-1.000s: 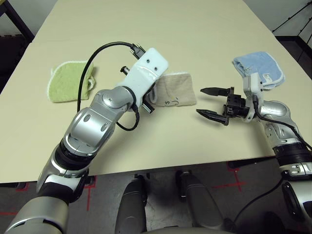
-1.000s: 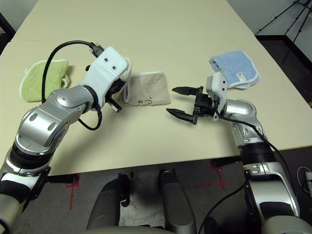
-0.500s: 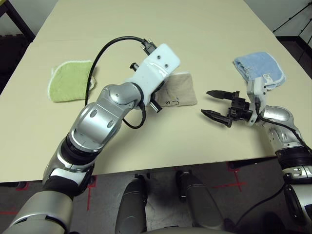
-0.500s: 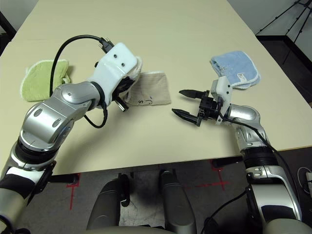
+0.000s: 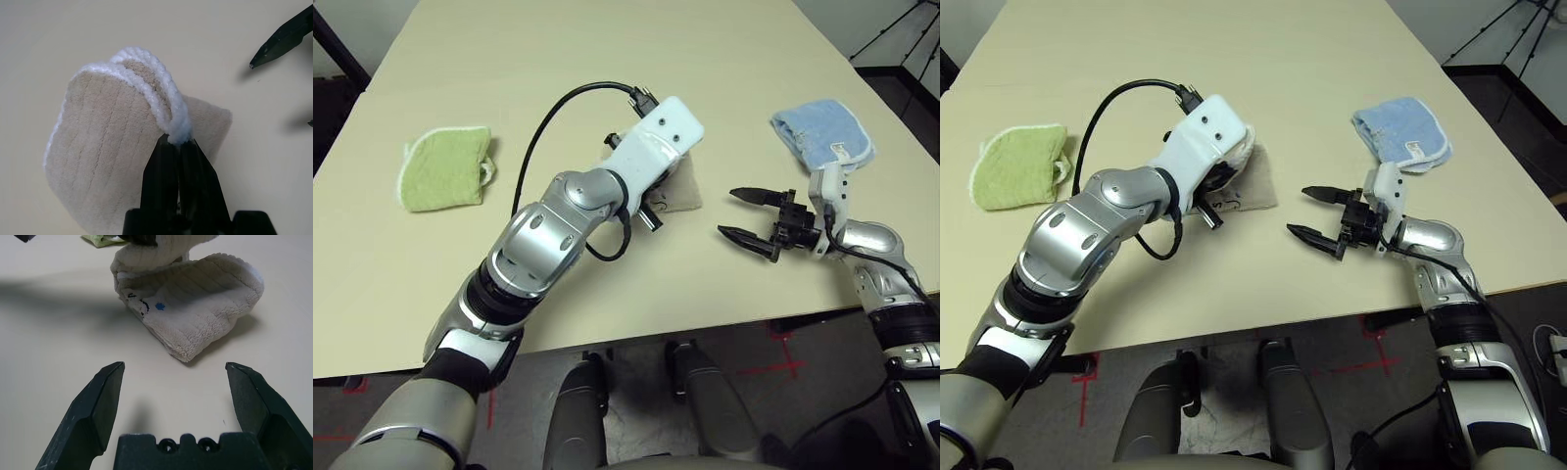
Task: Fold the towel and set it aside.
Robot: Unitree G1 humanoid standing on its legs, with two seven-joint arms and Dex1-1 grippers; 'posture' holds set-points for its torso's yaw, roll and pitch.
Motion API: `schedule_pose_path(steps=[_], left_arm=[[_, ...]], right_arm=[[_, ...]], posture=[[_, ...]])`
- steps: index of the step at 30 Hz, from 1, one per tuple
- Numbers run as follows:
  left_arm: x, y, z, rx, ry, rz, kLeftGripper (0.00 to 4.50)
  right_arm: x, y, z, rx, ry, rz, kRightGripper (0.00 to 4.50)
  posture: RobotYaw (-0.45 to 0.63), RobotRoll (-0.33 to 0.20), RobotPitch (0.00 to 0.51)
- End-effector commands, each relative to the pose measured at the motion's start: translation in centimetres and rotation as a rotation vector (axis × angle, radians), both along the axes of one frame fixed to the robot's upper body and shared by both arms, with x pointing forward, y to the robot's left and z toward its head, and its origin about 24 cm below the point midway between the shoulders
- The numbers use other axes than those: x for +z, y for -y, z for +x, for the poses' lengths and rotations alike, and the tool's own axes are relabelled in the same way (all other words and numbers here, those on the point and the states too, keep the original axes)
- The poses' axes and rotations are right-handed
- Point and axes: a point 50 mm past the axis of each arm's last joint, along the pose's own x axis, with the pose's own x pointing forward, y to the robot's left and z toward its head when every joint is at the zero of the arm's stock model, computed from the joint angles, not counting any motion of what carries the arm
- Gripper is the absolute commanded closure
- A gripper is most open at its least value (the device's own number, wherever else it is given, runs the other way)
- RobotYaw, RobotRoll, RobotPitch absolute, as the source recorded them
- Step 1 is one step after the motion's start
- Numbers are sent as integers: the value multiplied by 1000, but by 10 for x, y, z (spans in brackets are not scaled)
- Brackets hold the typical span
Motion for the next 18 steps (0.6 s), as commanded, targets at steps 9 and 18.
schedule_pose_path(steps=[9,18], left_arm=[[-25,14,6,-38,-59,8,4485],[-25,10,16,37,-50,-59,2627]], right_arm=[[2,2,-4,-10,2,-3,0],[2,2,-5,-8,-2,-5,0]], posture=[[-238,0,252],[-232,0,251]])
